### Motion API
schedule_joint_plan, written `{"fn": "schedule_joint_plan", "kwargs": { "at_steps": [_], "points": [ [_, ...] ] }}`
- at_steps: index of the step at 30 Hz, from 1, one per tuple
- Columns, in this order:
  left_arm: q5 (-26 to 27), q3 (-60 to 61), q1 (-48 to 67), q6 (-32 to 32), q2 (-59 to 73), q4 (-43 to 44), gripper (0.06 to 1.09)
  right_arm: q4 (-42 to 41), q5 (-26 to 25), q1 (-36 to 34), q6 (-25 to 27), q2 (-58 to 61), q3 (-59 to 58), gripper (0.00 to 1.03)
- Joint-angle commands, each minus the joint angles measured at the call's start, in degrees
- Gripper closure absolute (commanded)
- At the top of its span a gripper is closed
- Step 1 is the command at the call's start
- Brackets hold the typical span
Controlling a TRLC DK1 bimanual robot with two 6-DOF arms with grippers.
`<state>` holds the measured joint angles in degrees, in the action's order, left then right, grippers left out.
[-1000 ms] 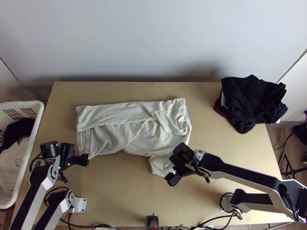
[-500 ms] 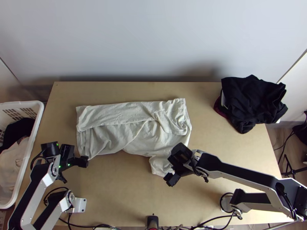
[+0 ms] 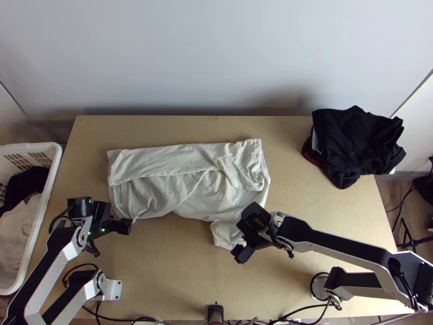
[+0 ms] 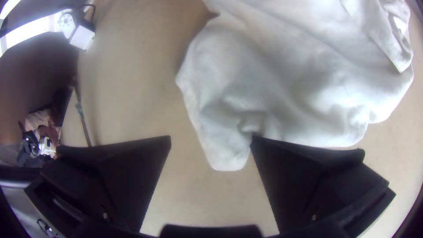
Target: Fold the t-shirt
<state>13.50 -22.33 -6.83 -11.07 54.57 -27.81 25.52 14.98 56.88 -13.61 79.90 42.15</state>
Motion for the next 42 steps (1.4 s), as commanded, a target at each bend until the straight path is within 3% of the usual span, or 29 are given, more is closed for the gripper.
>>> {"fn": "schedule_joint_plan", "kwargs": {
  "at_steps": [1,2,4,6,13,20,22,23,26,27,32,35,42],
  "points": [
    [0.1,-0.8,0.9,2.6,-0.6,-0.7,0.20,-0.1,-0.9,0.1,0.3,0.1,0.1,0.30],
    [0.2,-0.8,0.9,3.2,-0.7,-0.5,0.29,-0.2,-1.1,0.1,0.5,0.1,0.3,0.41],
    [0.8,-1.3,0.9,5.1,-1.4,0.0,0.60,-0.4,-1.2,0.2,1.5,0.1,0.7,0.69],
    [2.5,-1.8,0.9,6.9,-2.4,-0.1,1.02,-0.6,-1.9,0.2,2.1,0.1,1.2,0.97],
    [5.2,-2.7,0.8,11.2,-6.8,-0.3,1.05,-0.7,-4.1,0.0,2.0,0.0,1.6,1.00],
    [5.2,-2.7,-1.8,7.6,-5.3,-2.8,1.05,-0.6,-4.8,-0.2,2.1,-0.3,1.6,1.00],
    [5.1,-2.2,-2.0,6.1,-4.6,-3.8,1.03,-0.4,-4.7,-0.2,2.3,-0.3,1.6,1.00],
    [5.1,-1.8,-2.1,5.6,-4.6,-3.7,0.98,-0.3,-4.7,-0.3,2.4,-0.3,1.7,1.00],
    [5.2,-1.9,-3.9,5.1,-3.7,-3.9,0.47,-0.3,-4.7,-0.2,2.4,-0.3,1.9,1.00],
    [5.2,-2.0,-3.8,5.1,-3.7,-3.9,0.40,-0.3,-4.7,-0.1,2.5,-0.3,1.9,1.00],
    [5.2,-2.1,-0.7,5.4,-3.3,-4.3,0.38,-0.3,-4.8,-0.1,2.6,-0.2,2.4,1.00],
    [5.2,-2.1,-0.3,5.4,-3.1,-4.3,0.19,-0.1,-4.8,-0.1,2.7,-0.3,2.4,1.00],
    [5.2,-2.3,3.3,5.4,-1.1,-4.1,0.18,-0.1,-5.0,0.0,2.7,-0.1,2.6,1.00]
  ]
}}
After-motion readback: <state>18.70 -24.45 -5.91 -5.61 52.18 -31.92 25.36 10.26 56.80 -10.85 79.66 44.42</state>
